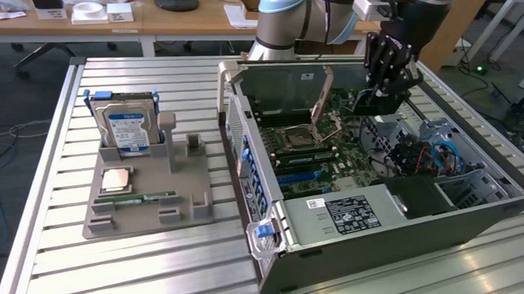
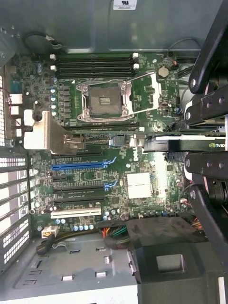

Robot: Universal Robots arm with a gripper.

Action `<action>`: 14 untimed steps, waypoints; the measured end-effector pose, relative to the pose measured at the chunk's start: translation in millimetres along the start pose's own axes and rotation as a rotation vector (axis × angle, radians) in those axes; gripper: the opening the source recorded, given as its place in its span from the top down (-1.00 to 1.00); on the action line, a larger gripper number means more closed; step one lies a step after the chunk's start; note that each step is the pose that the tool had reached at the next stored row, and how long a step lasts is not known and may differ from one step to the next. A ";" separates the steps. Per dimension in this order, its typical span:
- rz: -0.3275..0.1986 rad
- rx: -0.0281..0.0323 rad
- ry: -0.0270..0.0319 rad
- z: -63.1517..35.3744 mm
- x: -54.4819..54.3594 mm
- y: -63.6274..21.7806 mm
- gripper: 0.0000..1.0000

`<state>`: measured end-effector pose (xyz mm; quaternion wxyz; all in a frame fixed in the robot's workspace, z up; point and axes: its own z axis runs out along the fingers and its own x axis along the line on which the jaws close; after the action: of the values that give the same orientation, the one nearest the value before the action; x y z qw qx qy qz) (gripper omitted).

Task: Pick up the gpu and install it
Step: 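Insert the gpu into the slot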

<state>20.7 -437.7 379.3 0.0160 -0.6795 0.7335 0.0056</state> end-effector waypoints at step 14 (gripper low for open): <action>-0.001 0.0000 0.0012 5.6 0.3 1.4 0.48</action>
<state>19.3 -437.8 373.7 0.0155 -0.6797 0.7333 0.0051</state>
